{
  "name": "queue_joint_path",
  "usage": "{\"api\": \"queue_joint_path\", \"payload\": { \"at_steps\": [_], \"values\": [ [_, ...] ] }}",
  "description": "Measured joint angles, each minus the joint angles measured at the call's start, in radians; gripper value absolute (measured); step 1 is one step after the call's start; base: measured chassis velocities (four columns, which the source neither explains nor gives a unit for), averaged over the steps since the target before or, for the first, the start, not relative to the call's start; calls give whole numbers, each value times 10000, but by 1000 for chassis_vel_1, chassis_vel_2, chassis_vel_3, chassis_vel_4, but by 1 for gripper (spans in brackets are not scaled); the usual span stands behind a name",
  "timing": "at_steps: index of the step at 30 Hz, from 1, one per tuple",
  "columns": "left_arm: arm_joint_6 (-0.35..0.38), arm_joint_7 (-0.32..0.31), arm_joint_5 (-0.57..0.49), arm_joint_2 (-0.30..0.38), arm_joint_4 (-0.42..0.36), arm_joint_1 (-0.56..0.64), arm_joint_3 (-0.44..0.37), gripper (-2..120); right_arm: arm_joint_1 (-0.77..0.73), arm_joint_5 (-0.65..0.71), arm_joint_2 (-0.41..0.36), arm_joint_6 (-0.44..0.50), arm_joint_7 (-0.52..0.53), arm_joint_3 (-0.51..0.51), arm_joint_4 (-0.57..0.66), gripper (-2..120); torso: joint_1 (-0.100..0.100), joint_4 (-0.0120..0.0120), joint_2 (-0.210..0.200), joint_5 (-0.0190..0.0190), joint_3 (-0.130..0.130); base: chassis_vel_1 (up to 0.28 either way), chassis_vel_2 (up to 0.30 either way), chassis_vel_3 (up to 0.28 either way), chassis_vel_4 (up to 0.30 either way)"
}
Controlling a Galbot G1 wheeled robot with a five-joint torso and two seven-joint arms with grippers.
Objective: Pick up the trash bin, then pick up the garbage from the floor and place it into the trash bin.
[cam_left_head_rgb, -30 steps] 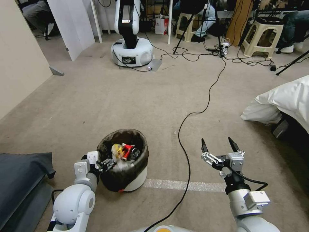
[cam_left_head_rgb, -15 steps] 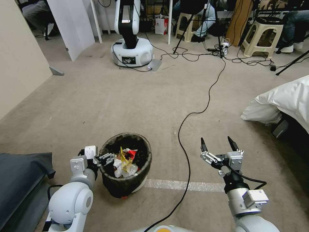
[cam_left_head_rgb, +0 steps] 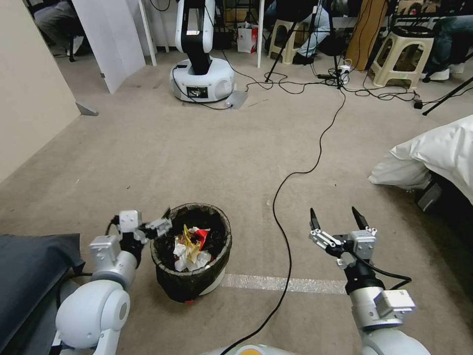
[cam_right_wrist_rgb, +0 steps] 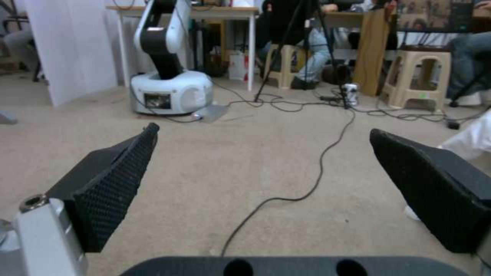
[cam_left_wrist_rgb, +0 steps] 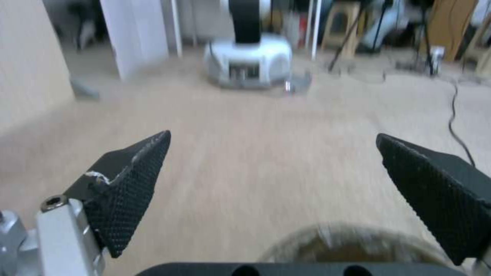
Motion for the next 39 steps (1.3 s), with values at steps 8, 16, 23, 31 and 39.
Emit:
{"api": "queue_joint_path", "payload": {
  "at_steps": [8,16,23,31,39],
  "values": [
    [-2426,-406,1277,-343,-58,1419,142,100,-980,-389,538,1085,-177,457,-100,100,0,0,1,0,-1,0,0,0,0],
    [-3762,-1084,1449,-266,15,2593,379,100,-1491,-598,658,1679,-231,746,-147,100,0,1,0,1,-1,0,0,0,0],
    [-4351,-1356,1787,-336,151,3031,436,100,-1697,-704,694,1984,-250,786,-268,100,0,0,1,1,-1,0,0,0,0],
    [-4483,-1463,2026,-402,171,3196,434,100,-1752,-843,691,2041,-155,843,-336,100,0,0,1,2,-1,0,0,0,0],
    [-4467,-1464,2025,-404,173,3180,434,100,-1752,-854,685,2015,-111,841,-339,100,0,0,1,1,-1,0,0,0,0]
  ]
}}
